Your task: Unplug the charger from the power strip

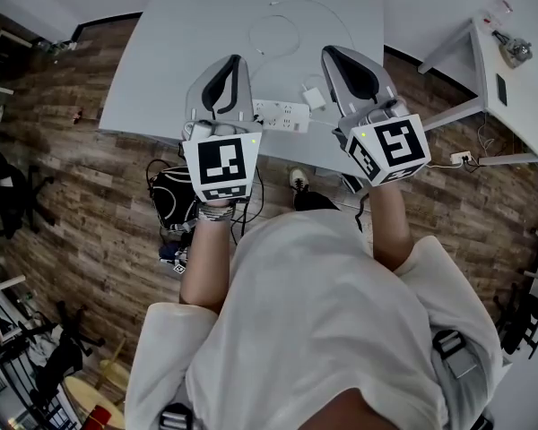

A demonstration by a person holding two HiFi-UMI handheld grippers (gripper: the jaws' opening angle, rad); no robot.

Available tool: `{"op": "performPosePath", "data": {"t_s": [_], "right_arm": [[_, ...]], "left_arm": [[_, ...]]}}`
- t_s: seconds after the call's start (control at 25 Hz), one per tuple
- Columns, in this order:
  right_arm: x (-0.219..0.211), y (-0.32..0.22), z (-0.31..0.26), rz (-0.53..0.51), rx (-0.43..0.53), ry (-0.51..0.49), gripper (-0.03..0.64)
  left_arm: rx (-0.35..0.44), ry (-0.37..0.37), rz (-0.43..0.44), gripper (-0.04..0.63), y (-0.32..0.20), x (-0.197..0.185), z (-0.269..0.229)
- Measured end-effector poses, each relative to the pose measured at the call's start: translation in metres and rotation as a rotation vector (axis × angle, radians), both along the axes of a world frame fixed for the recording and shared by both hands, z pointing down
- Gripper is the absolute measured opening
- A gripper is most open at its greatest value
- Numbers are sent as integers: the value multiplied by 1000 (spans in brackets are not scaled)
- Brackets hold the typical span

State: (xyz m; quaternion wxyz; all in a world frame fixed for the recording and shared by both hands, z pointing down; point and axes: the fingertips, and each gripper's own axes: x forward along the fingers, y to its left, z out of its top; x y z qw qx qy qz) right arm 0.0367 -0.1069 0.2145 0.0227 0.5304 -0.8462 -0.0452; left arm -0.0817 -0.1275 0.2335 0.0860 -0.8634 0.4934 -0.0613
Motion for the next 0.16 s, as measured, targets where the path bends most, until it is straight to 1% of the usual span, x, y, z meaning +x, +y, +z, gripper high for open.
{"op": "performPosePath", "data": {"t_s": [0.16], "right_arm": [[-1,0,2,-6,-7,-2,2]], "left_arm": [[-10,3,8,5,1,2,2]]}}
